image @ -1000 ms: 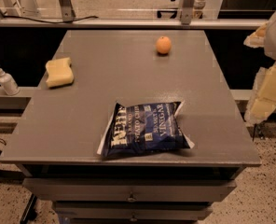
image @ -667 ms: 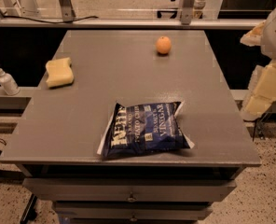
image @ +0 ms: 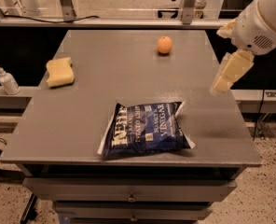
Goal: Move orange near blue chip bag
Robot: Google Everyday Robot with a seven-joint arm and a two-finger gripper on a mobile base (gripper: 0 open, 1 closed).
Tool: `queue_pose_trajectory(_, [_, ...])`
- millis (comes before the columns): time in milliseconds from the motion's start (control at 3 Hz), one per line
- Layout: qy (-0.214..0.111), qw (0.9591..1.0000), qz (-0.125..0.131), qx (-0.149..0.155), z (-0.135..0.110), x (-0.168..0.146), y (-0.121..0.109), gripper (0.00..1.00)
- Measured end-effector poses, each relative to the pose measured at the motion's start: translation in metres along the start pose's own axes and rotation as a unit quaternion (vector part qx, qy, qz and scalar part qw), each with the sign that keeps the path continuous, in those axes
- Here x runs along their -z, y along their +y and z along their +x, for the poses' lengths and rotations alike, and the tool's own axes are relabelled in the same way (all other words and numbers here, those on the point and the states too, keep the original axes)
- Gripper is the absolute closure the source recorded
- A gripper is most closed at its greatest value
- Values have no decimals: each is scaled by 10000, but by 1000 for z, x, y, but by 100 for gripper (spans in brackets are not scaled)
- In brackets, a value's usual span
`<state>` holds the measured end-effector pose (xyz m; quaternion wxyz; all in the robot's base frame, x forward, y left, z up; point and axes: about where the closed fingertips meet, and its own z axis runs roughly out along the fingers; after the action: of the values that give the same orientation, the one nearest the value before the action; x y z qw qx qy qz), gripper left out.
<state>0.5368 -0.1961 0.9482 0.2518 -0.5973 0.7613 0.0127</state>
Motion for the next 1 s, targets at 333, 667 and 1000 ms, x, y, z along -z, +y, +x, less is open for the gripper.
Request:
queue_pose_trajectory(333, [-383, 9990, 64, -209, -10, -33, -47, 0])
queue_pose_trajectory(667, [-814, 9958, 136, -403, -30, -62, -83, 0])
queue_pose_trajectory(1000, [-1322, 9886, 178, -698, -48, -96, -113, 0])
